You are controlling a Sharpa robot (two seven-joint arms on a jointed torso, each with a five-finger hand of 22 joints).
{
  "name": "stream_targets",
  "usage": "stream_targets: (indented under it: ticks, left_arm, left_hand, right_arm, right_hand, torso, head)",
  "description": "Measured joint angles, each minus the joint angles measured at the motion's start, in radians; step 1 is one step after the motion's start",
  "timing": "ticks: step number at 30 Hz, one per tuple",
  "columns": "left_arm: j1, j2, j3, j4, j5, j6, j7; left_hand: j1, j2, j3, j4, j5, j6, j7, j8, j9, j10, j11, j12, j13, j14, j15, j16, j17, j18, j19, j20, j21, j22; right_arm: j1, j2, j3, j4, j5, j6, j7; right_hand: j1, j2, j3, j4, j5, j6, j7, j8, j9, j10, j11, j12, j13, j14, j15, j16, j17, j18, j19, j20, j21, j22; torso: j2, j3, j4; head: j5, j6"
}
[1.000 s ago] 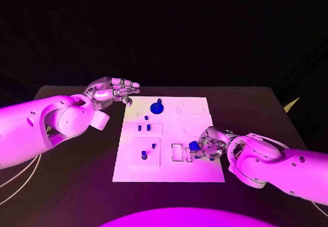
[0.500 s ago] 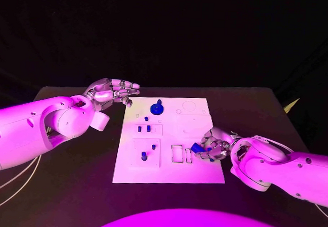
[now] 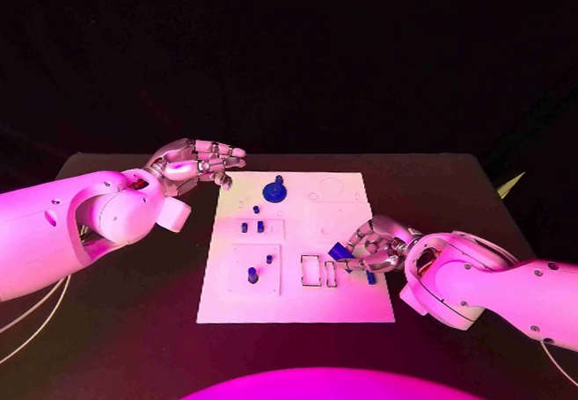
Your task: Assemble the parts on the task board
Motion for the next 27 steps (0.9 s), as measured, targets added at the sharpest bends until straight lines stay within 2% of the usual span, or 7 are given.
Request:
stream_targets:
  ticks: [5,6,12,20,27]
  left_arm:
    - [0.000,0.000,0.000,0.001,0.000,0.008,0.001]
    - [0.000,0.000,0.000,0.001,0.000,0.010,0.001]
    - [0.000,0.000,0.000,0.002,0.000,0.015,0.002]
    - [0.000,-0.001,0.000,0.002,0.000,0.019,0.004]
    - [0.000,-0.002,0.000,0.003,0.000,0.021,0.004]
  left_hand:
    - [0.000,0.000,0.000,0.000,0.000,0.000,0.000,0.000,0.000,0.000,0.000,0.000,0.000,0.000,0.000,0.000,0.000,0.000,0.000,0.000,0.000,0.000]
    - [0.000,0.000,0.000,0.000,0.000,0.000,0.000,0.000,0.000,0.000,0.000,0.000,0.000,0.000,0.000,0.000,0.000,0.000,0.000,0.000,0.000,0.000]
    - [0.000,0.000,0.000,0.000,0.000,0.000,0.000,0.000,0.000,0.000,0.000,0.000,0.000,0.000,0.000,0.000,0.000,0.000,0.000,0.000,0.000,0.000]
    - [0.000,0.000,0.000,0.000,0.000,0.000,0.000,0.000,0.000,0.000,0.000,0.000,0.000,0.000,0.000,0.000,0.000,0.000,0.000,0.000,0.000,0.000]
    - [0.000,0.000,0.000,0.000,0.000,0.000,0.000,0.000,0.000,-0.004,0.004,0.000,0.000,0.000,0.000,0.000,0.000,0.000,0.000,0.000,0.000,0.000]
  right_arm:
    - [0.002,0.023,0.000,-0.001,0.032,0.023,0.006]
    - [0.002,0.030,0.000,-0.004,0.038,0.029,0.006]
    - [-0.001,0.061,0.000,-0.019,0.051,0.048,0.005]
    - [-0.006,0.093,0.000,-0.037,0.050,0.054,-0.001]
    - [-0.011,0.107,0.000,-0.046,0.044,0.058,-0.008]
  right_hand:
    - [-0.053,0.001,0.019,0.006,-0.020,0.000,0.000,0.000,-0.006,0.000,0.000,0.000,0.000,-0.004,-0.004,0.001,0.000,0.000,-0.002,-0.002,0.000,0.001]
    - [-0.066,0.002,0.021,0.005,-0.025,0.006,0.006,0.000,-0.006,0.000,0.000,0.000,0.000,-0.004,-0.004,0.004,0.000,0.000,-0.001,-0.006,0.000,0.001]
    - [-0.113,0.001,0.026,0.005,-0.042,0.011,0.011,0.005,-0.005,0.000,-0.007,0.000,0.000,-0.004,-0.004,0.004,0.000,0.000,0.000,-0.007,0.000,0.001]
    - [-0.161,0.005,0.030,0.006,-0.051,0.025,0.012,0.012,-0.004,0.000,-0.007,0.000,0.000,0.000,-0.007,0.008,0.000,0.000,0.000,-0.007,0.000,0.001]
    - [-0.172,0.003,0.030,0.006,-0.061,0.036,0.011,0.012,0.004,0.000,-0.007,0.000,0.000,0.000,-0.007,0.008,0.000,0.000,0.000,-0.007,0.000,0.001]
  torso:
    - [0.000,-0.0001,0.0008]
    - [0.000,-0.0002,0.0007]
    - [0.000,-0.0005,-0.0002]
    - [0.001,0.0002,0.0003]
    - [0.001,0.0001,0.0002]
  head:
    - [0.000,-0.003]
    - [0.001,-0.004]
    - [0.003,-0.004]
    - [0.006,-0.005]
    - [0.009,-0.009]
